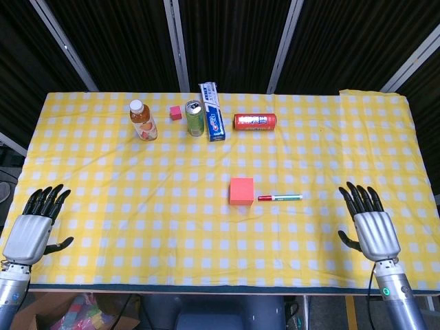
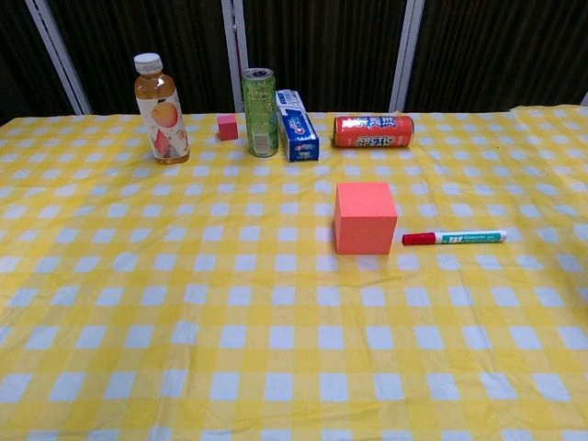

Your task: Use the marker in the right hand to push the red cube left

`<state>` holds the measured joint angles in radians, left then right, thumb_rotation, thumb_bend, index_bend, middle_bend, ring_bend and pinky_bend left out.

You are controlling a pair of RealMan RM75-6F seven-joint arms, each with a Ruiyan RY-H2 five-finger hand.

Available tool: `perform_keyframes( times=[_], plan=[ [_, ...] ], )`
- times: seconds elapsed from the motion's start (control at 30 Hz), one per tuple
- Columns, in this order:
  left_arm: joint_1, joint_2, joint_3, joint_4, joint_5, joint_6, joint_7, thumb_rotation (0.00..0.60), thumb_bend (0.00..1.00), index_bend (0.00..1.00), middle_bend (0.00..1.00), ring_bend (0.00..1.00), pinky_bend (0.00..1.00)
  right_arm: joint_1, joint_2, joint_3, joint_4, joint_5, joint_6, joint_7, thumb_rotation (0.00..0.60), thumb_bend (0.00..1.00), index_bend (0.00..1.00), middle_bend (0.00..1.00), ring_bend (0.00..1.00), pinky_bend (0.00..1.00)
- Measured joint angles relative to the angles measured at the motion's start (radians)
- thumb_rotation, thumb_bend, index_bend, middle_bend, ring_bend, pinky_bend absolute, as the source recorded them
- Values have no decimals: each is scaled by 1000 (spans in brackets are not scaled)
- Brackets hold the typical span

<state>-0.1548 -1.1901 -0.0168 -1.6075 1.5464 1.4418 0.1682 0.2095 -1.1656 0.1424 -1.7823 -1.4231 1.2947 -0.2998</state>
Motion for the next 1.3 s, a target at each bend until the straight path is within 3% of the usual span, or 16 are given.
perform_keyframes(
  times=[0.2,0.43,0.67,1.3],
  plan=[
    [-3,7,1,-3,0,-6,-14,600,0,0,0,0,0,125,-73,79,-35,186,-109,-125,600,301,223,31,0,0],
    [-5,11,3,-5,-3,-14,-26,600,0,0,0,0,0,243,-197,124,15,347,-172,-233,600,301,269,54,0,0],
    [-9,16,2,-8,-10,-25,-37,600,0,0,0,0,0,299,-274,132,101,434,-197,-264,600,301,333,80,0,0],
    [-15,25,4,-18,-24,-45,-51,600,0,0,0,0,0,407,-444,127,380,608,-289,-237,600,301,346,91,0,0]
  ],
)
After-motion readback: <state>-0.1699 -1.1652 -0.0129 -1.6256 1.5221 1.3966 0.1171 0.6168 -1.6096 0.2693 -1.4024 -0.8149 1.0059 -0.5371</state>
